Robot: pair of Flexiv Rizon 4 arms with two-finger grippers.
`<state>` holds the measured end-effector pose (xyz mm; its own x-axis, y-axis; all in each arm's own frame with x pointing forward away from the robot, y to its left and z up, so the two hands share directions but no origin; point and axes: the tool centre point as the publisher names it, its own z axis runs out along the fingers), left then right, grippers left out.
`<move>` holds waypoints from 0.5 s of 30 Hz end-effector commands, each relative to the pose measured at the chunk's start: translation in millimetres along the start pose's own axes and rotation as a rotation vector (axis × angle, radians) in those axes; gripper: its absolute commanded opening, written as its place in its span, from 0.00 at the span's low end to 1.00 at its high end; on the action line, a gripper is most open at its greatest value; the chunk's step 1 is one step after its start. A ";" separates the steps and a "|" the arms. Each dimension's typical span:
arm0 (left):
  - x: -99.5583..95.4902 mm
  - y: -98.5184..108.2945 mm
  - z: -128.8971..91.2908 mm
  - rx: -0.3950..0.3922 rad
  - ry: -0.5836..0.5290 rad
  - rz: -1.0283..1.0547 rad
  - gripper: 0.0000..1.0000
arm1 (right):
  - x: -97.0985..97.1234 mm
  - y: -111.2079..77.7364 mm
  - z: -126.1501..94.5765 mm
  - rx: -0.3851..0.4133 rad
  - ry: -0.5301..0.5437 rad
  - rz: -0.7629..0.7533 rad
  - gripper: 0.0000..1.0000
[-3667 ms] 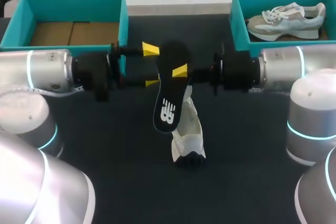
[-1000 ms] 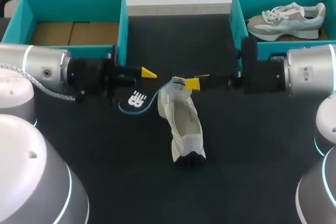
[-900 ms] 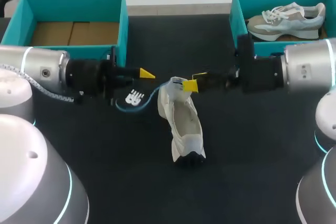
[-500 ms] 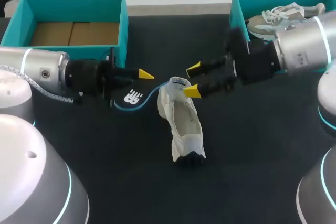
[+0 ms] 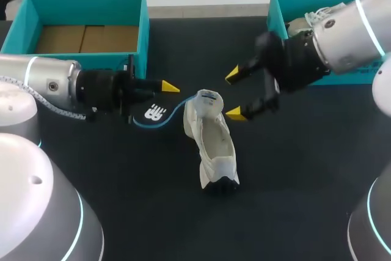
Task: Take the shoe out of the shoebox, open the shoe tongue, remove and reinsert the insole, then place the shoe into the shoebox
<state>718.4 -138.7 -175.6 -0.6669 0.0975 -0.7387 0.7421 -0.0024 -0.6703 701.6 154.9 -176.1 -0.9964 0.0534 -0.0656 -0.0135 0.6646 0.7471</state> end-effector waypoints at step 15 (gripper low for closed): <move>19.1 -17.6 5.6 0.024 -0.010 -0.068 0.00 | 5.3 -8.7 2.1 0.351 -0.100 -0.203 1.00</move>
<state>706.2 -142.9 -176.7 -0.7099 0.1078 -0.6960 0.6984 -0.0196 -0.7154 698.3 147.8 -174.3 -0.9636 -0.0610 -0.2603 -0.1897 0.8421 0.5048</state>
